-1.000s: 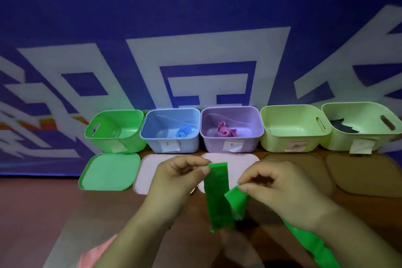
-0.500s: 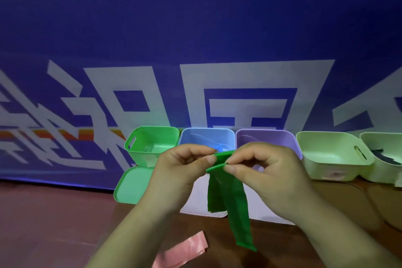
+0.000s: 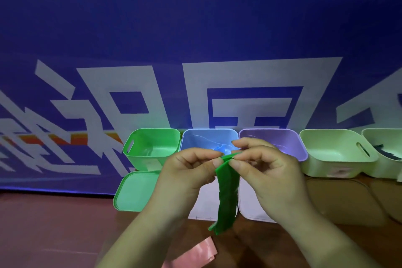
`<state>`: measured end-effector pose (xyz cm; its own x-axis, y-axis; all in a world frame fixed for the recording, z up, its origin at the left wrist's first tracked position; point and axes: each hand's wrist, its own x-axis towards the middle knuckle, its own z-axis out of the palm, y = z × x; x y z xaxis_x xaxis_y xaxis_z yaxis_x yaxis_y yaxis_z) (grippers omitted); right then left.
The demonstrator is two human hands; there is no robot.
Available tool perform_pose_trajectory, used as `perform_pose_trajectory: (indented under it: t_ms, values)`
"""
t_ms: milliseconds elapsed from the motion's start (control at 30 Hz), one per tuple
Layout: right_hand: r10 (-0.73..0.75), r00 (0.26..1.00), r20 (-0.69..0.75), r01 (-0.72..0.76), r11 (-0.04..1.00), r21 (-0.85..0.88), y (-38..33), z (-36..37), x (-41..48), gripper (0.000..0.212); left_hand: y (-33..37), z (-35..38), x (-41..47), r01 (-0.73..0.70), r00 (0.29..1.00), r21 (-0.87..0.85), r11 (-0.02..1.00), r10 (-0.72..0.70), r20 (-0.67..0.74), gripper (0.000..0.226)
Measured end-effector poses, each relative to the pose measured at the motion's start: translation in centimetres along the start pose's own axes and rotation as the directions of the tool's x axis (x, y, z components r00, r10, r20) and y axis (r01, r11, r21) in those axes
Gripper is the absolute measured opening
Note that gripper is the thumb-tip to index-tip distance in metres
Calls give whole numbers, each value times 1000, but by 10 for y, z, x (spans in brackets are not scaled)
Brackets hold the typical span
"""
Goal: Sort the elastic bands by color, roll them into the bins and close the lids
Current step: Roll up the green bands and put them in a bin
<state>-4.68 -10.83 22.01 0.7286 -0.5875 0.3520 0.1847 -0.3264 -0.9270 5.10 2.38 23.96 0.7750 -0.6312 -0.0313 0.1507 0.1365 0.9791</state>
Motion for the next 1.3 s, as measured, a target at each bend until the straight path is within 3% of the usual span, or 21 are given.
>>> perform_pose_trajectory:
  t_ms: [500, 767, 933, 1100, 1200, 1300]
  values:
    - [127, 985, -119, -126, 992, 19, 26, -31, 0, 26, -32, 28, 19, 72, 996, 51, 996, -74, 53, 13]
    - [251, 968, -21, -246, 960, 134, 58, -72, -4, 28, -68, 60, 29, 78, 996, 104, 991, -82, 36, 15]
    - [380, 925, -25, -380, 925, -18, 116, -130, -13, 22, -116, 77, 36, 211, 977, 225, 951, -213, -17, 19]
    - [594, 804, -21, -566, 754, -333, 208, -202, -43, 19, -167, 97, 35, 381, 924, 325, 866, -373, -90, 9]
    - [675, 738, 15, -559, 624, -547, 252, -238, -62, 22, -190, 113, 35, 440, 897, 353, 826, -426, -120, 10]
    - [692, 721, 36, -460, 517, -721, 284, -262, -78, 20, -206, 130, 34, 487, 872, 359, 796, -468, -145, 14]
